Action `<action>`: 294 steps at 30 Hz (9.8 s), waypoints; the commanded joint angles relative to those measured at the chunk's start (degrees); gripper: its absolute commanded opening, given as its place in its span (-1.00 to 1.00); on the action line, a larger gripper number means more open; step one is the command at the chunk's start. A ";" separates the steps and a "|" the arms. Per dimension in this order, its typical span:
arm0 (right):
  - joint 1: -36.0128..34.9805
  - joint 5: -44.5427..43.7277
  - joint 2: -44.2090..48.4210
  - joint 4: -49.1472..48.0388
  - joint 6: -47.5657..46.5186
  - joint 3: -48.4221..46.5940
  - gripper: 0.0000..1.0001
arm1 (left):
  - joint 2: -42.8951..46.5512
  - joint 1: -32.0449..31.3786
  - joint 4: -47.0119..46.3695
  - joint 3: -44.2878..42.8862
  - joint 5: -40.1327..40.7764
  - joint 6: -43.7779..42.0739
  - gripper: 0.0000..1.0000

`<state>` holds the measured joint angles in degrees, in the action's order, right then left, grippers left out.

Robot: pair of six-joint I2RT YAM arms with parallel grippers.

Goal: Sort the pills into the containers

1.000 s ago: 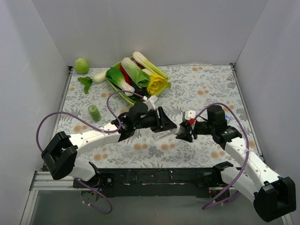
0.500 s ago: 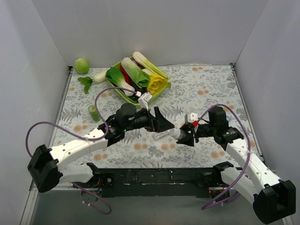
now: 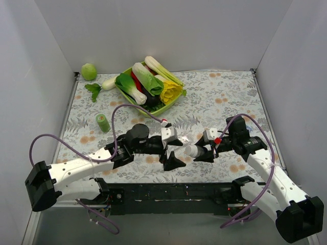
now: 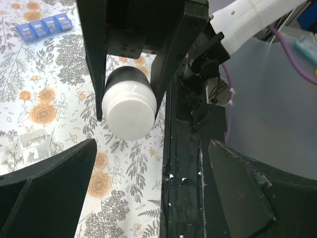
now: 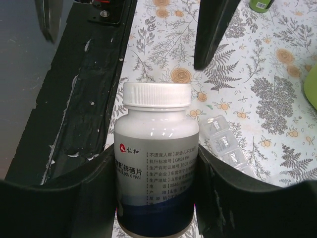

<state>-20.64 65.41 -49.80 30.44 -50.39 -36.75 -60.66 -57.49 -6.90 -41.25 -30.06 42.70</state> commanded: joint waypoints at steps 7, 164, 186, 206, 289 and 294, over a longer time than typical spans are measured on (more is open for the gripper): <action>-0.19 3.06 -0.82 2.26 -2.78 -2.62 -0.95 | -8.68 -3.59 -0.40 -8.23 3.87 -8.51 0.60; 1.31 -9.15 4.45 -1.52 1.78 3.88 -0.97 | -20.82 -2.72 17.26 -20.88 16.96 19.39 -1.00; 2.01 -11.01 4.27 -3.98 3.81 4.67 -0.97 | -14.14 4.49 20.26 -15.53 8.98 76.75 -0.90; 2.19 -11.53 4.80 -4.86 4.42 5.46 -0.97 | -3.33 7.66 22.08 -4.81 12.82 41.87 0.84; 11.86 -13.37 -15.49 14.39 -31.69 -10.80 -0.92 | 20.50 7.66 10.76 14.19 19.87 -2.79 0.96; 10.10 -19.43 -22.78 12.02 -33.11 -11.50 -0.93 | 20.50 7.66 11.64 14.27 20.40 -4.02 0.96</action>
<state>-9.06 50.98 -68.88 42.96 -78.61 -47.31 -40.73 -50.00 5.61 -27.03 -10.09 41.21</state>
